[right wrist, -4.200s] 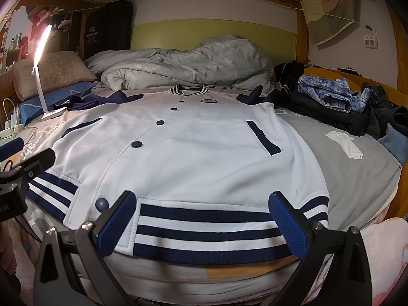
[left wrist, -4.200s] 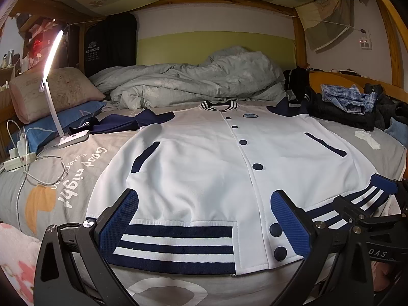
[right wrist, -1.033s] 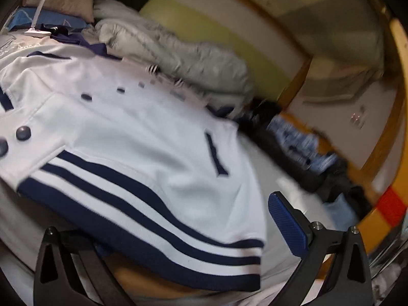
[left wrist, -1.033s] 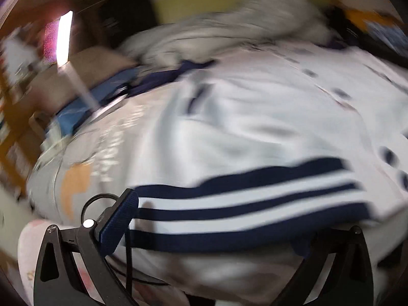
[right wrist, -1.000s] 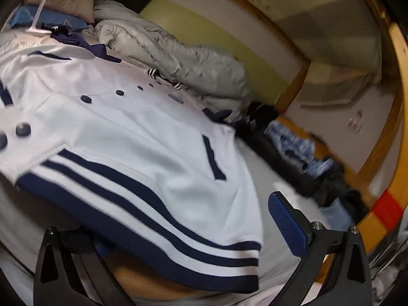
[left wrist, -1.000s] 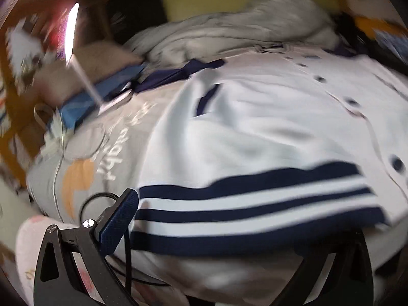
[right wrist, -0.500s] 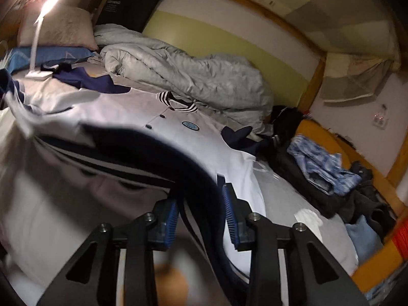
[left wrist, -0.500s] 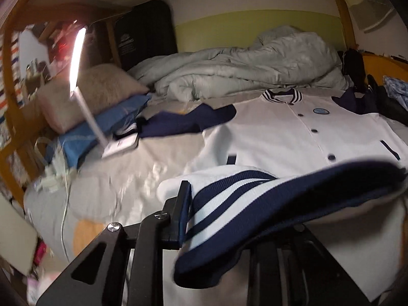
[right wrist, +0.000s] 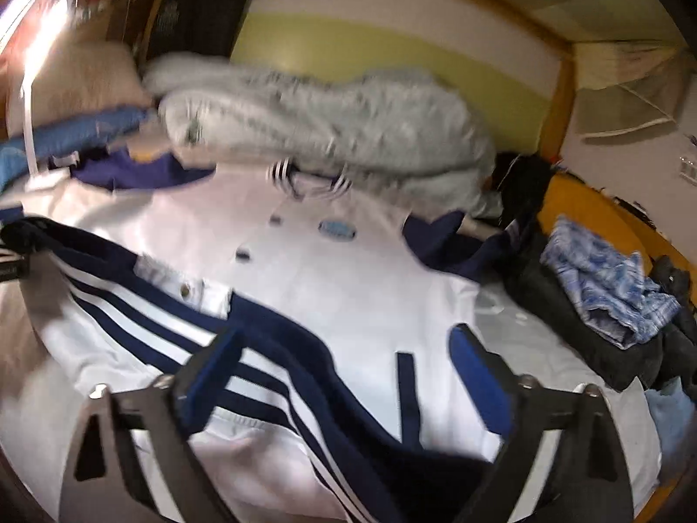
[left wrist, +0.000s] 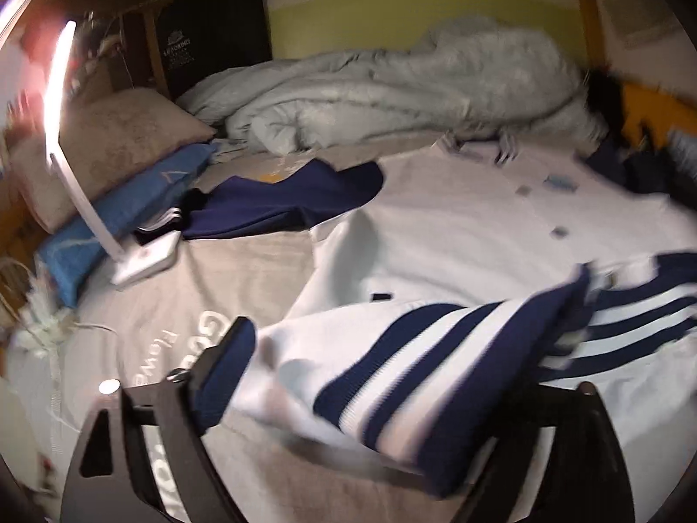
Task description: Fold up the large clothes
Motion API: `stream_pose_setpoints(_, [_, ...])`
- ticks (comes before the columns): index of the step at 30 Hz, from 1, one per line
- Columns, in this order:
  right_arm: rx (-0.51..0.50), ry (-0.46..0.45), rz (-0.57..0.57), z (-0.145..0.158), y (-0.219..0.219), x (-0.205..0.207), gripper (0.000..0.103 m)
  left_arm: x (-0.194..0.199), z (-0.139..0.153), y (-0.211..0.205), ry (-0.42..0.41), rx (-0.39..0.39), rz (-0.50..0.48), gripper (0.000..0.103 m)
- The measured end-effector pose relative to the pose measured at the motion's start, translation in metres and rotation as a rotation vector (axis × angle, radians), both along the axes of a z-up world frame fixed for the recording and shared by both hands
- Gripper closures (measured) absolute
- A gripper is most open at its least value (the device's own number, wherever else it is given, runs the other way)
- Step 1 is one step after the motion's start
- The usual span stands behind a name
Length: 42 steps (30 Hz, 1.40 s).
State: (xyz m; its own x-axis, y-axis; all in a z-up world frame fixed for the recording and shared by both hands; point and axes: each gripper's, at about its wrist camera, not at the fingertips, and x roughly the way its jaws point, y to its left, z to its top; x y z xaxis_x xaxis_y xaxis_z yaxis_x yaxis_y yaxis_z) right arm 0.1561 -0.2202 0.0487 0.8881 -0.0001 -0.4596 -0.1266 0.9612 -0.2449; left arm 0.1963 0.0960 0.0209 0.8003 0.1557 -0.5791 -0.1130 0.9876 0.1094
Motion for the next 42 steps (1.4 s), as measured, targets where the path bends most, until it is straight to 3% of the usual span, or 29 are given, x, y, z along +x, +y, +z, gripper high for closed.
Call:
stream_pose_setpoints(2, [0.036, -0.064, -0.002, 0.008, -0.013, -0.018, 0.0, -0.012, 0.002, 0.01, -0.036, -0.042, -0.02, 0.002])
stream_pose_setpoints(6, [0.056, -0.104, -0.002, 0.013, -0.035, -0.048, 0.0, -0.028, 0.002, 0.014, -0.068, -0.044, -0.045, 0.0])
stream_pose_setpoints(10, [0.019, -0.053, 0.007, -0.004, -0.045, -0.062, 0.0, -0.029, 0.002, 0.01, -0.07, -0.044, -0.028, 0.0])
stream_pose_setpoints(13, [-0.06, 0.015, -0.078, -0.02, -0.048, -0.047, 0.0, -0.018, 0.004, 0.022, -0.081, -0.05, 0.044, 0.0])
stream_pose_setpoints(15, [-0.014, 0.038, -0.101, -0.021, -0.059, -0.036, 0.001, -0.009, 0.006, 0.033, -0.093, -0.078, 0.081, 0.0])
stream_pose_setpoints(16, [0.031, 0.041, -0.111, -0.019, -0.067, -0.032, 0.007, -0.005, 0.007, 0.039, -0.099, -0.089, 0.099, 0.0])
stream_pose_setpoints(18, [0.12, 0.063, -0.107, -0.016, -0.08, -0.019, 0.036, 0.001, 0.007, 0.046, -0.113, -0.106, 0.115, 0.0])
stream_pose_setpoints(19, [0.16, 0.085, -0.107, -0.016, -0.086, -0.009, 0.062, 0.004, 0.006, 0.047, -0.109, -0.112, 0.111, 0.0])
stream_pose_setpoints(20, [0.179, 0.099, -0.124, -0.017, -0.09, 0.0, 0.076, 0.004, 0.003, 0.048, -0.098, -0.121, 0.098, 0.0])
stream_pose_setpoints(25, [0.32, 0.173, -0.119, -0.029, -0.112, 0.034, 0.083, -0.011, -0.004, 0.047, -0.091, -0.179, -0.005, 0.0])
stream_pose_setpoints(29, [0.435, 0.277, -0.092, -0.044, -0.126, 0.05, 0.078, 0.01, -0.026, 0.057, 0.034, -0.255, 0.002, 0.001])
stream_pose_setpoints(31, [0.474, 0.352, -0.072, -0.055, -0.131, 0.059, 0.073, 0.026, -0.042, 0.066, 0.094, -0.327, 0.009, 0.014])
stream_pose_setpoints(33, [0.525, 0.351, -0.064, -0.056, -0.138, 0.061, 0.075, 0.035, -0.052, 0.069, 0.124, -0.333, 0.031, 0.043])
stream_pose_setpoints(34, [0.563, 0.349, -0.066, -0.055, -0.142, 0.061, 0.081, 0.035, -0.05, 0.068, 0.103, -0.323, 0.028, 0.061])
stream_pose_setpoints(37, [0.643, 0.312, -0.074, -0.046, -0.151, 0.066, 0.09, 0.026, -0.037, 0.065, 0.029, -0.34, -0.011, 0.087])
stream_pose_setpoints(40, [0.609, 0.221, -0.065, -0.022, -0.148, 0.068, 0.091, 0.016, -0.022, 0.063, -0.043, -0.325, 0.008, 0.09])
stream_pose_setpoints(42, [0.53, 0.152, -0.06, -0.002, -0.137, 0.071, 0.091, 0.015, -0.017, 0.063, -0.065, -0.312, 0.035, 0.09])
